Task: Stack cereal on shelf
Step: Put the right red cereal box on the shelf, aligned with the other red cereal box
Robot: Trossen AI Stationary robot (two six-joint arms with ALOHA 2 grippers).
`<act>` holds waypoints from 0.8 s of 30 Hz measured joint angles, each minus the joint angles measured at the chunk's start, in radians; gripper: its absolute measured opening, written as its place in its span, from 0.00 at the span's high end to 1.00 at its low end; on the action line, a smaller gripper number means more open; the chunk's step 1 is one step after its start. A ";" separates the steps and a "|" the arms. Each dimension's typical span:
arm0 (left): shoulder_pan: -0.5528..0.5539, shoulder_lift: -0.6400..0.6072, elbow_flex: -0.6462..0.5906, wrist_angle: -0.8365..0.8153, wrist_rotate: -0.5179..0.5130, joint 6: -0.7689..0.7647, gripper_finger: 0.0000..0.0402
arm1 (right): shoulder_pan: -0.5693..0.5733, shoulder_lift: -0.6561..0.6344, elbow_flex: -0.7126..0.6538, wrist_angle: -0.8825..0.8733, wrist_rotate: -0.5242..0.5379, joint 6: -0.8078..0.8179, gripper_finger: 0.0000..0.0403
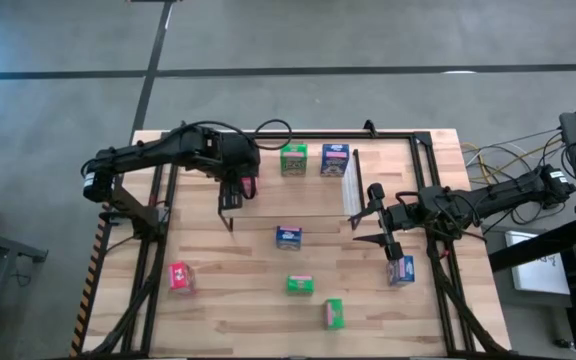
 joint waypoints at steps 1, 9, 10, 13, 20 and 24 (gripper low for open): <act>0.000 0.000 0.000 0.001 0.000 0.000 0.58 | 0.000 0.000 0.000 0.000 0.000 0.002 0.48; 0.000 -0.002 0.000 0.009 0.001 -0.019 0.49 | 0.000 0.000 0.000 0.000 0.000 0.004 0.48; 0.000 -0.002 0.000 0.009 0.001 -0.024 0.48 | 0.000 0.000 0.000 0.000 0.000 0.006 0.48; 0.000 -0.002 0.000 0.009 0.001 -0.026 0.43 | 0.000 0.000 0.000 0.000 0.000 0.006 0.48; -0.001 -0.015 0.004 0.002 0.000 -0.010 0.37 | 0.000 0.000 0.000 0.000 0.000 0.006 0.48; -0.002 -0.028 0.023 0.001 0.000 -0.010 0.36 | 0.000 0.000 0.000 0.000 0.000 0.006 0.48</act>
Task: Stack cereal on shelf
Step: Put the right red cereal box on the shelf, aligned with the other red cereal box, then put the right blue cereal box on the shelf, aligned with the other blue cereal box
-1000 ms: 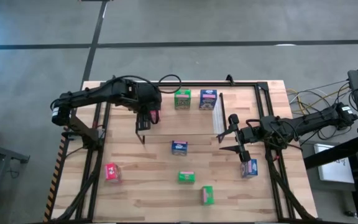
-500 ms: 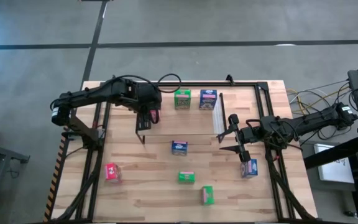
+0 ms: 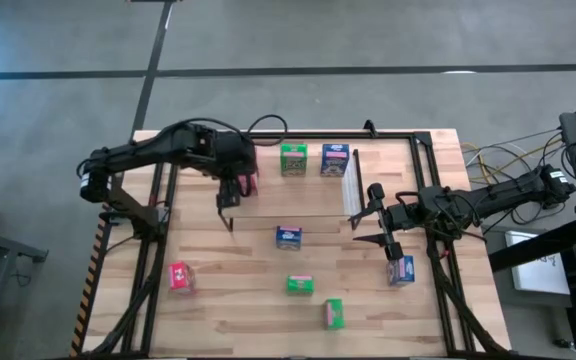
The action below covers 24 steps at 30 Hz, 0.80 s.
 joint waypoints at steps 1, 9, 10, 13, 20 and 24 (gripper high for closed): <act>-0.002 -0.005 0.006 0.000 0.000 -0.001 0.36 | 0.000 0.000 0.000 0.000 0.000 0.000 0.48; -0.084 -0.040 0.045 0.018 -0.034 -0.042 0.36 | 0.000 0.000 0.000 0.000 0.000 0.009 0.48; -0.106 -0.046 0.045 0.027 -0.048 -0.048 0.36 | 0.000 0.000 0.000 0.000 0.000 0.014 0.48; -0.183 -0.060 0.038 0.060 -0.088 -0.078 0.36 | 0.000 0.000 0.010 -0.013 0.001 0.029 0.48; -0.402 -0.068 0.035 0.178 -0.150 -0.100 0.36 | 0.000 0.000 0.016 -0.014 0.001 0.072 0.48; -0.509 -0.068 0.027 0.262 -0.166 -0.081 0.36 | 0.000 0.000 0.022 -0.014 0.002 0.116 0.48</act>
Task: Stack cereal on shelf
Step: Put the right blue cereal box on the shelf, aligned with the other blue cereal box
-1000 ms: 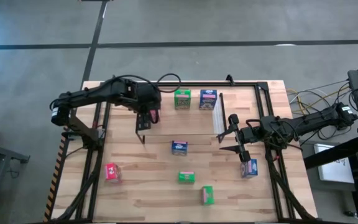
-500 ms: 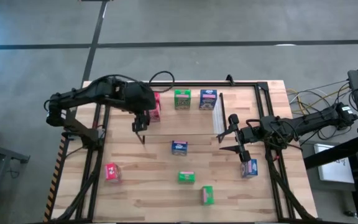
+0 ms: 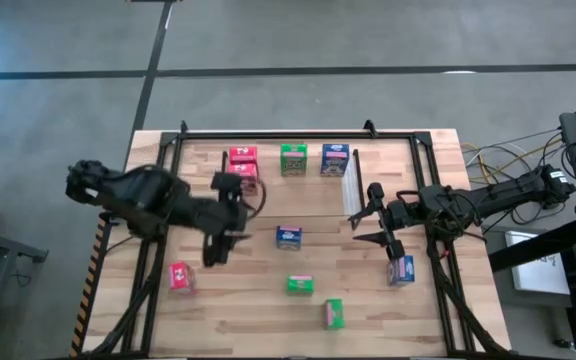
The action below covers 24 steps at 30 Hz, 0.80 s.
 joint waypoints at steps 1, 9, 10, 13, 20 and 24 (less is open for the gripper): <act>-0.023 0.000 -0.003 0.014 -0.002 0.009 0.36 | 0.000 0.000 0.000 0.000 0.000 0.009 0.48; -0.143 -0.001 -0.104 0.126 -0.063 0.064 0.36 | 0.000 0.000 0.001 0.000 0.000 0.114 0.48; -0.147 -0.001 -0.129 0.140 -0.071 0.065 0.36 | 0.000 0.000 0.001 0.000 0.000 0.126 0.48; -0.152 -0.009 -0.220 0.201 -0.098 0.066 0.36 | 0.000 0.000 0.001 0.000 0.000 0.161 0.48; -0.152 -0.092 -0.446 0.379 -0.134 0.095 0.36 | 0.000 0.008 0.001 0.001 0.033 0.230 0.48; -0.153 -0.196 -0.546 0.461 -0.170 0.093 0.36 | 0.000 0.034 0.002 0.000 0.054 0.283 0.48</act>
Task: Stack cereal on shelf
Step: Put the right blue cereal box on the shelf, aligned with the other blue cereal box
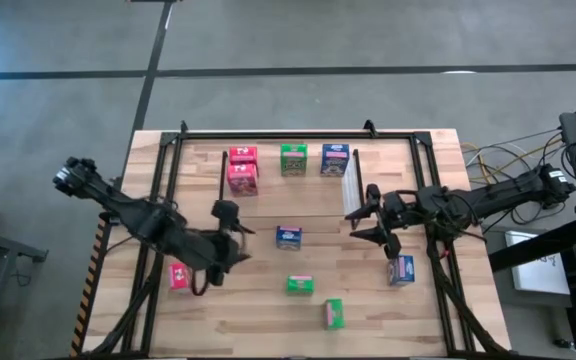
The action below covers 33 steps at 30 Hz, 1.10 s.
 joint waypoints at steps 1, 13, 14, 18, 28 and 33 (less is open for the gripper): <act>0.001 -0.028 -0.025 0.030 -0.002 0.001 0.36 | 0.000 0.009 0.002 -0.001 0.000 0.021 0.48; 0.001 -0.287 -0.304 0.402 -0.042 0.018 0.36 | 0.000 0.158 0.186 -0.355 -0.003 0.328 0.48; 0.001 -0.295 -0.318 0.424 -0.044 0.018 0.36 | 0.000 0.175 0.216 -0.420 -0.002 0.362 0.48; 0.001 -0.303 -0.362 0.467 -0.044 0.018 0.36 | 0.000 0.254 0.350 -0.741 -0.007 0.530 0.48; 0.000 -0.249 -0.369 0.479 -0.102 -0.004 0.36 | 0.046 0.469 0.692 -1.554 -0.050 0.859 0.48; 0.001 -0.229 -0.369 0.479 -0.223 -0.024 0.36 | 0.121 0.525 0.784 -1.709 -0.057 1.002 0.48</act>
